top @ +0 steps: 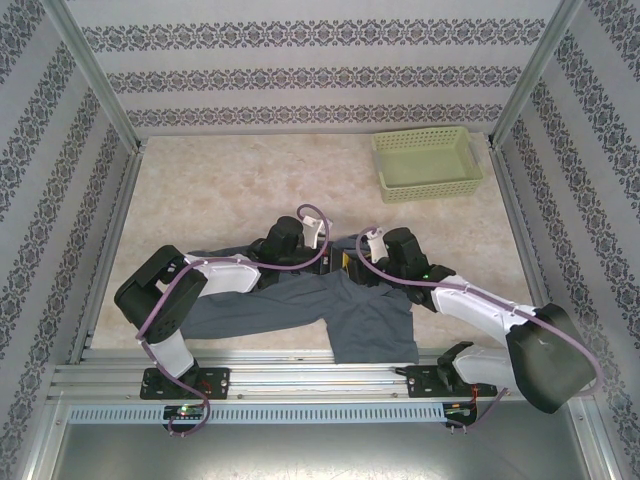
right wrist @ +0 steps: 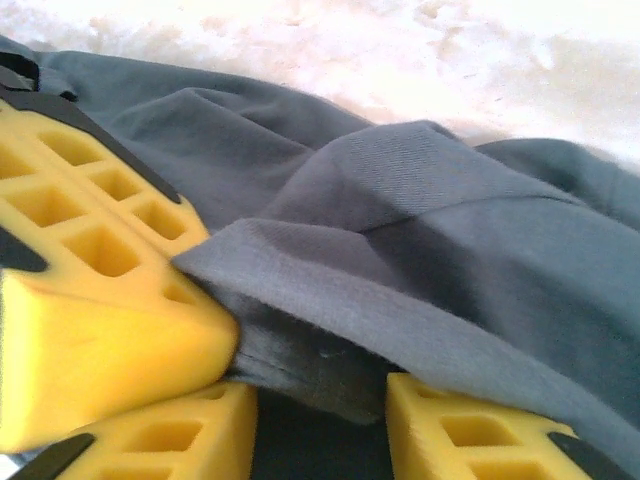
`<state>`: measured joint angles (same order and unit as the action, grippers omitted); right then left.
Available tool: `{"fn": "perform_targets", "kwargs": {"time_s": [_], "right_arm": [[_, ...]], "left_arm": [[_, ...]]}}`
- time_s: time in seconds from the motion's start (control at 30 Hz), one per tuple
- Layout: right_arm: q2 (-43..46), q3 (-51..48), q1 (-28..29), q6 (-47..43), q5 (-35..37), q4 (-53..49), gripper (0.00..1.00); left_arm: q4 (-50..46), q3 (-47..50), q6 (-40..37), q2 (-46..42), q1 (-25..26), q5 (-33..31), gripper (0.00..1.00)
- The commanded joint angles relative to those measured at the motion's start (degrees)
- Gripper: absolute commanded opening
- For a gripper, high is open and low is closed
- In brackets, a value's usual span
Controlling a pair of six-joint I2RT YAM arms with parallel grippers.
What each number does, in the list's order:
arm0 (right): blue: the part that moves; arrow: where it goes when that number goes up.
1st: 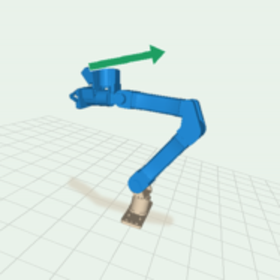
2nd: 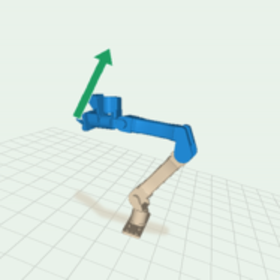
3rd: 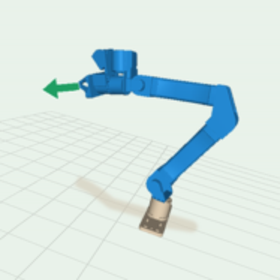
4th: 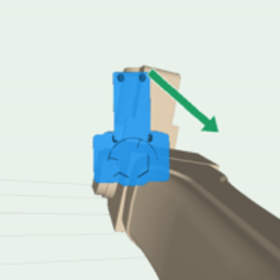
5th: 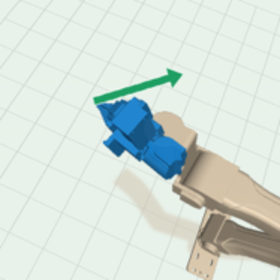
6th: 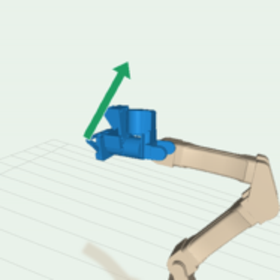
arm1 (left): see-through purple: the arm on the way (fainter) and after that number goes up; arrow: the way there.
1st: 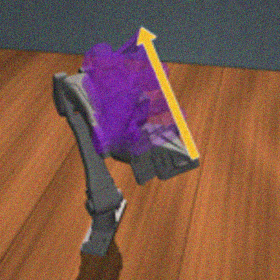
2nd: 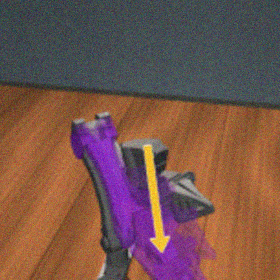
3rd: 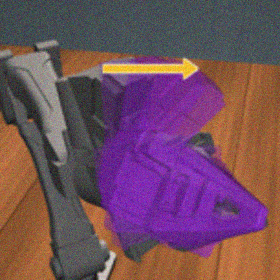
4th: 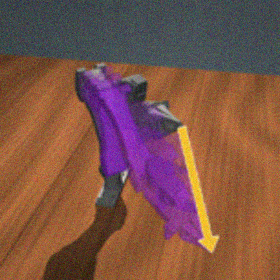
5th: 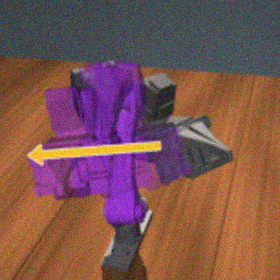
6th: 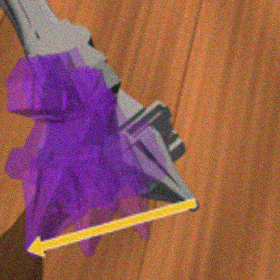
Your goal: Fold the inside-out t-shirt
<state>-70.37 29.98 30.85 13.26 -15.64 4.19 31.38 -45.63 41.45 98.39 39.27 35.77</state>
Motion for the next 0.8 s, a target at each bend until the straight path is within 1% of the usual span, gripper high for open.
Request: {"fn": "perform_targets", "kwargs": {"time_s": [0.0,0.13,0.23,0.3,0.47,0.5,0.6,0.63,0.7,0.77], "right_arm": [[-0.87,-0.08,-0.16,-2.16,-1.98,3.91,0.35],[1.03,-1.2,0.12,-2.25,-1.27,3.52,0.34],[2.44,-1.71,0.11,-2.35,1.75,2.82,0.32],[2.93,-2.62,-0.09,-2.6,2.93,4.18,0.25],[2.43,-2.42,-0.09,-3.67,3.93,5.4,0.16],[2.72,-2.39,0.04,-3.84,3.96,5.4,0.13],[4.77,-2.79,0.42,-3.95,4.17,4.56,0.08],[5.86,-2.53,0.48,-3.81,4.52,3.15,0.0],[8.43,-1.89,0.68,-3.48,6.5,-0.57,0.0],[11.08,-0.77,0.88,-2.69,8.86,-5.26,0.0]], "left_arm": [[5.0,0.25,-0.18,-3.18,0.9,4.0,0.0],[7.98,1.56,1.54,-3.55,0.05,4.53,0.0],[9.5,2.36,2.25,-3.45,-0.67,5.36,0.0],[9.02,2.47,1.94,-3.69,-0.77,5.54,0.0],[7.69,2.52,0.97,-4.47,-0.77,5.56,0.0],[7.2,2.53,0.76,-4.65,-0.77,5.39,0.0],[4.69,2.26,-0.33,-5.17,-0.82,4.21,0.0],[2.92,2.1,-1.1,-5.46,-0.83,3.22,0.01],[-0.39,1.61,-2.51,-5.83,-0.9,1.6,0.06],[-6.72,0.09,-4.48,-6.34,-1.03,-2.0,0.15]]}}
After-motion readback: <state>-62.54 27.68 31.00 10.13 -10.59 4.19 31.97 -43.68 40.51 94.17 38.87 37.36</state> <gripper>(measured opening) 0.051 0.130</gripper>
